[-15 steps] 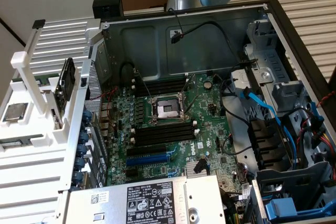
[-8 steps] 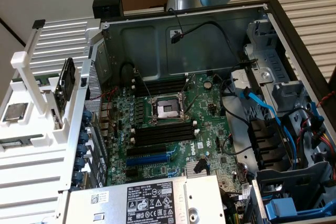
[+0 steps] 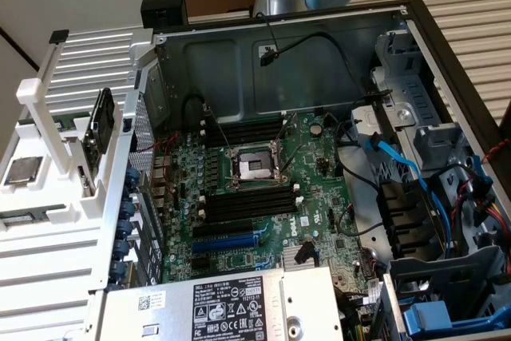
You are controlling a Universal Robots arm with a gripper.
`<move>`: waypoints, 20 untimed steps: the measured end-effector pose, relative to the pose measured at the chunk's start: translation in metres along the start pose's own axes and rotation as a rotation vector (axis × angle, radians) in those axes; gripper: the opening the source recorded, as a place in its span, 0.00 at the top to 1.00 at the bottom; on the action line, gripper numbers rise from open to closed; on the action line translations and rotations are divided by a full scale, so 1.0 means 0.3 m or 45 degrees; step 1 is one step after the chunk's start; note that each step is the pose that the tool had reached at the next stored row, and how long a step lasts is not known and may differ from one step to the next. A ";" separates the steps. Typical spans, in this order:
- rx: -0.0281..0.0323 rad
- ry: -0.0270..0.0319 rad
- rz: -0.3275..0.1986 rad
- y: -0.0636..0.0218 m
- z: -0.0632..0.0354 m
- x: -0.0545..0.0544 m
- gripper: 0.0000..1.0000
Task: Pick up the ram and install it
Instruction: 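Pick up the ram and move it above insertion slot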
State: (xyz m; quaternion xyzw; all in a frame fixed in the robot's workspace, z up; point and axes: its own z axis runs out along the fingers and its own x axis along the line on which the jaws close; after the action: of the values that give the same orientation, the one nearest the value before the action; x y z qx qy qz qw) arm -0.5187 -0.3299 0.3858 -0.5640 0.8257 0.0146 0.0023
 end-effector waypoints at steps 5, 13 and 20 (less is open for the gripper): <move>-0.0033 0.0027 -0.112 0.000 0.002 0.000 0.90; 0.0294 -0.0066 -0.186 -0.004 0.011 0.007 0.90; 0.0428 -0.0110 -0.256 -0.011 0.045 0.013 0.90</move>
State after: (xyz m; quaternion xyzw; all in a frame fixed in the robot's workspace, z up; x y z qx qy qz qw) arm -0.5171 -0.3343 0.3721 -0.6439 0.7649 0.0029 0.0167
